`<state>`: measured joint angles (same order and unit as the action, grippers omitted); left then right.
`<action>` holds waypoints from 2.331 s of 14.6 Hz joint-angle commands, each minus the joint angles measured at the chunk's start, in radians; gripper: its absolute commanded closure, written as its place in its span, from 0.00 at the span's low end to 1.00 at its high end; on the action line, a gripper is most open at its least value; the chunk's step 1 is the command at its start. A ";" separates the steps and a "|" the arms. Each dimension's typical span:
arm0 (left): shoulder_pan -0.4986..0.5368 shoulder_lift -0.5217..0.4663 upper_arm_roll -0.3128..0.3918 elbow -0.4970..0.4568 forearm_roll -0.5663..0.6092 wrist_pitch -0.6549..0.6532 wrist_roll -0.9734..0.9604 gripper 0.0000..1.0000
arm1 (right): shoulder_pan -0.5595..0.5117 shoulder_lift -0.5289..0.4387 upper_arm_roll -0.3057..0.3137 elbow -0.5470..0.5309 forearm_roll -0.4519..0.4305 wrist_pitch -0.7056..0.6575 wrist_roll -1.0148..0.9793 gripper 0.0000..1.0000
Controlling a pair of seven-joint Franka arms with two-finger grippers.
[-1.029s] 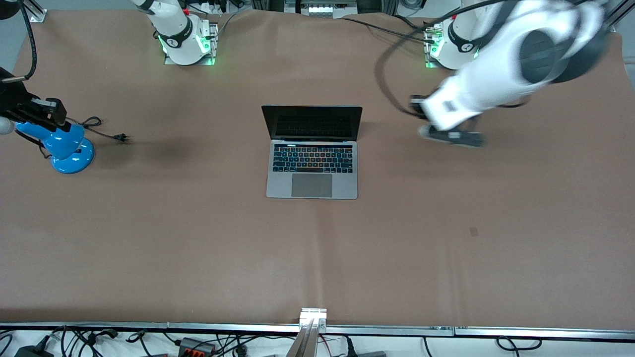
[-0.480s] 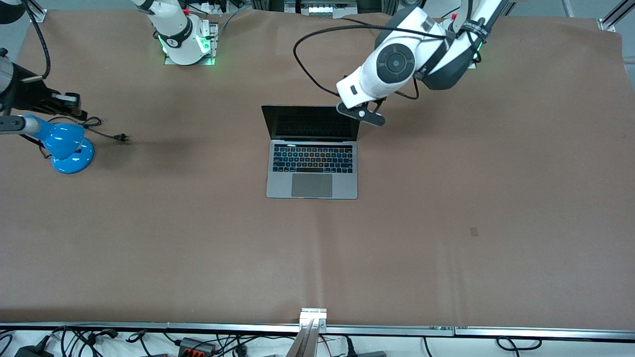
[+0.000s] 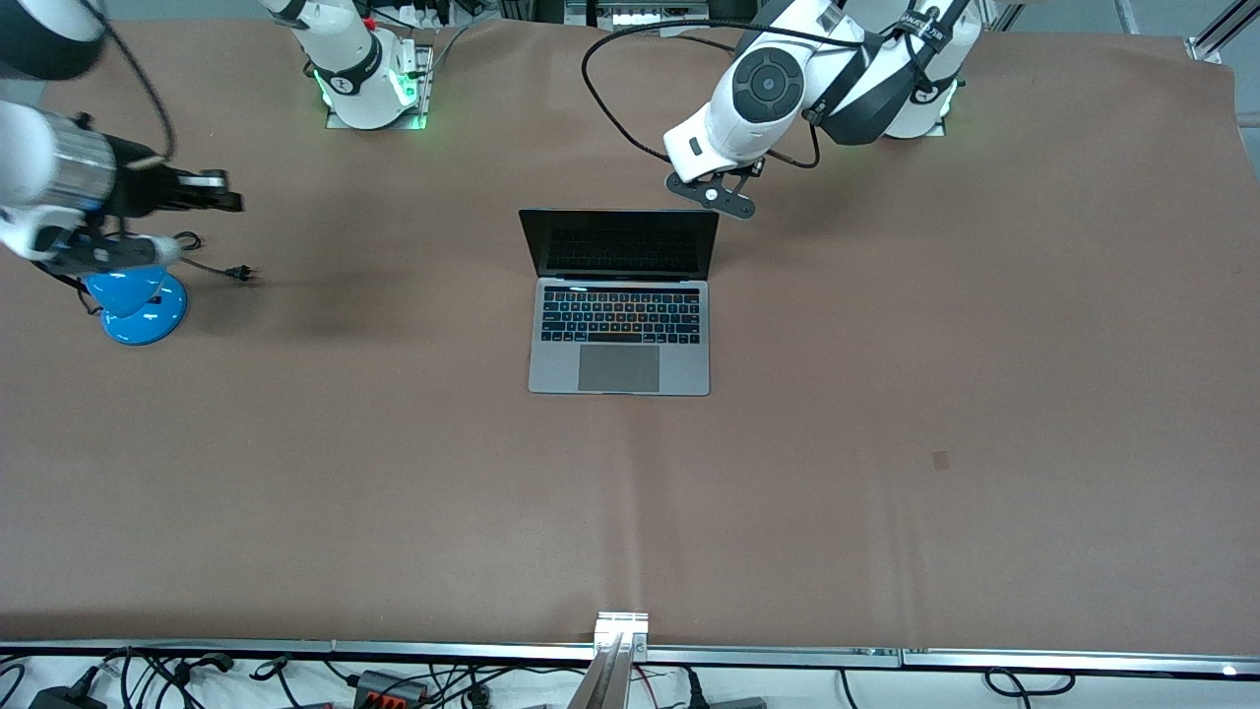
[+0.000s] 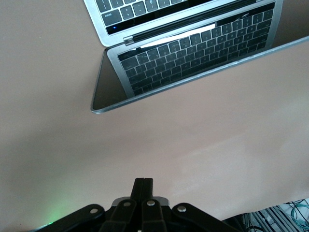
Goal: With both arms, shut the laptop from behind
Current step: 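Move the left gripper over the laptop screen's back edge, then swing the right gripper toward the laptop screen's back edge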
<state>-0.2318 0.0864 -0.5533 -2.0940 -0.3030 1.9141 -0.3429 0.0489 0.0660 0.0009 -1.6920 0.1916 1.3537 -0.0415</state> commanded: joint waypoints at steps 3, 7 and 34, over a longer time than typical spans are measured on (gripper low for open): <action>0.017 -0.031 -0.010 -0.031 -0.027 0.016 0.012 1.00 | 0.012 0.087 -0.002 -0.035 0.173 -0.041 0.009 1.00; 0.019 -0.043 -0.010 -0.031 -0.027 -0.009 0.012 1.00 | 0.015 0.083 -0.002 -0.152 0.307 -0.034 0.006 1.00; 0.042 0.142 0.004 0.054 -0.022 0.121 -0.050 1.00 | 0.420 0.087 -0.002 -0.511 0.663 0.539 0.049 1.00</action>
<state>-0.1938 0.1662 -0.5487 -2.0948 -0.3054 2.0288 -0.3565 0.4541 0.1730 0.0066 -2.1848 0.8234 1.8472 -0.0073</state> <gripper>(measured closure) 0.991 0.991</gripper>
